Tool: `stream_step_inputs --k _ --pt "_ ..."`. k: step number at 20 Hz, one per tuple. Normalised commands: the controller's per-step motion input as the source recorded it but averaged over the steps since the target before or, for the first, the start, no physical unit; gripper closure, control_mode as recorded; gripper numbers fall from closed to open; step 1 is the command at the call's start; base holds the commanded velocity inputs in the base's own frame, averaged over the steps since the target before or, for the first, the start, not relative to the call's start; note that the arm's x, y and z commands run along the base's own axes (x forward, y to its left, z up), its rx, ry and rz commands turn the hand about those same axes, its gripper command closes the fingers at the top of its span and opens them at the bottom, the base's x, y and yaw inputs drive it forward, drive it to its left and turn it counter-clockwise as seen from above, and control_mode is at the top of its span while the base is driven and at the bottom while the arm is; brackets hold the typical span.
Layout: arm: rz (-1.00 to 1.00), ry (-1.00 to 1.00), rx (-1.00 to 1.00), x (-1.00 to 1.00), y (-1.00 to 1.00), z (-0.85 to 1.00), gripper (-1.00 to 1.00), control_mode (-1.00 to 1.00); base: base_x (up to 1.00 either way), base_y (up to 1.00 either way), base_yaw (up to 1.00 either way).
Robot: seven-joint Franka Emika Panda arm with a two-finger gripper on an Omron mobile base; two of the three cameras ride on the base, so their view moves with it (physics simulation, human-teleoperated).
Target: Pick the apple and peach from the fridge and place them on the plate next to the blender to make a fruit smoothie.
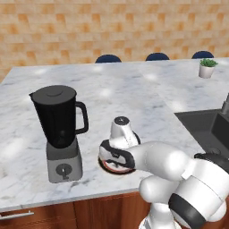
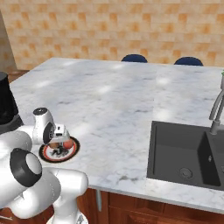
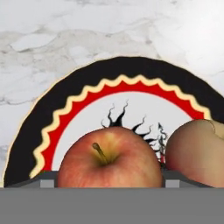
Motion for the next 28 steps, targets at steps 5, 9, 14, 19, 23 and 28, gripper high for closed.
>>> stream_step_inputs --k 5,9,14,19,23,28 --pt "0.00 0.00 0.00 0.00 0.04 0.06 -1.00 -1.00 0.00 0.00 0.00" --pt "0.00 -0.06 0.00 -0.13 0.00 0.15 -1.00 -1.00 0.00 0.00 0.00" --pt "0.00 -0.32 0.00 -0.87 -0.27 0.57 -1.00 -1.00 0.00 0.00 0.00" --pt "0.00 -0.49 0.00 -1.00 -0.51 0.79 -1.00 -1.00 0.00 0.00 0.00" --pt "0.01 -0.55 0.01 -1.00 -0.66 0.85 -1.00 -1.00 0.00 0.00 0.00" --pt "0.04 -0.53 0.01 -1.00 -0.71 0.99 -1.00 -1.00 0.00 0.00 0.00"
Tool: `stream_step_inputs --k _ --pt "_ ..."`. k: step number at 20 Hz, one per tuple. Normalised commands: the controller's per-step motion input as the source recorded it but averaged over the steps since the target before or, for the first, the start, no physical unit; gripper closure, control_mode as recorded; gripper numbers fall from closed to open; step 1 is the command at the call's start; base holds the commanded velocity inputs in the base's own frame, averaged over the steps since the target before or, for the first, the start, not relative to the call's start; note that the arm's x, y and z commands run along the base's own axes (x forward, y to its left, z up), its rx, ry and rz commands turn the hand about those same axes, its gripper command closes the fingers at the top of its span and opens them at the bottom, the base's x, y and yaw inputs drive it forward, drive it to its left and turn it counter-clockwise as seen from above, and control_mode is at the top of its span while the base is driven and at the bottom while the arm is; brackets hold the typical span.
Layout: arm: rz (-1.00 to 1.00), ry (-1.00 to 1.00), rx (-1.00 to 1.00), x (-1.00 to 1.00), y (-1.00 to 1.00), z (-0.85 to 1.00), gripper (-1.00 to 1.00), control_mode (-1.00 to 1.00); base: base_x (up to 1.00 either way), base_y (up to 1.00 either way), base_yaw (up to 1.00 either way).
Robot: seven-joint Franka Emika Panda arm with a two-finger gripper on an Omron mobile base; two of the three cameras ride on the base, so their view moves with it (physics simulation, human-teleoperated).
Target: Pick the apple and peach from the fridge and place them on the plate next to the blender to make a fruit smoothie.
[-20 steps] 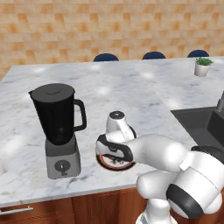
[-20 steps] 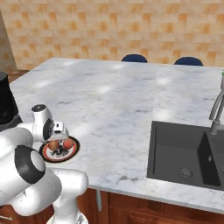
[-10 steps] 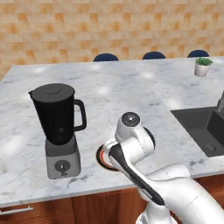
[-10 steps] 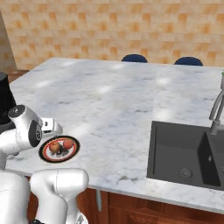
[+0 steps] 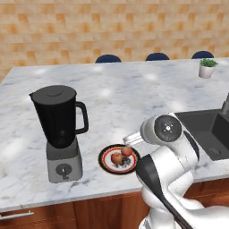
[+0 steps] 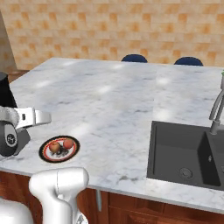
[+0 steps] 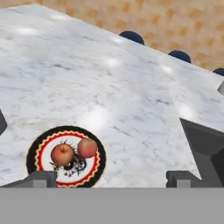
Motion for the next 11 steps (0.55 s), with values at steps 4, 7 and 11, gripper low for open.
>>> stream_step_inputs --k 4,7,11 --pt "0.08 -0.48 0.08 -0.88 -0.77 0.95 -1.00 -1.00 0.00 0.00 0.00" --pt "0.00 -0.24 0.29 -0.52 -0.99 0.40 -1.00 -1.00 0.00 0.00 0.00" --pt "0.00 0.05 -0.01 0.08 0.00 0.00 -1.00 -1.00 0.00 0.00 0.00"
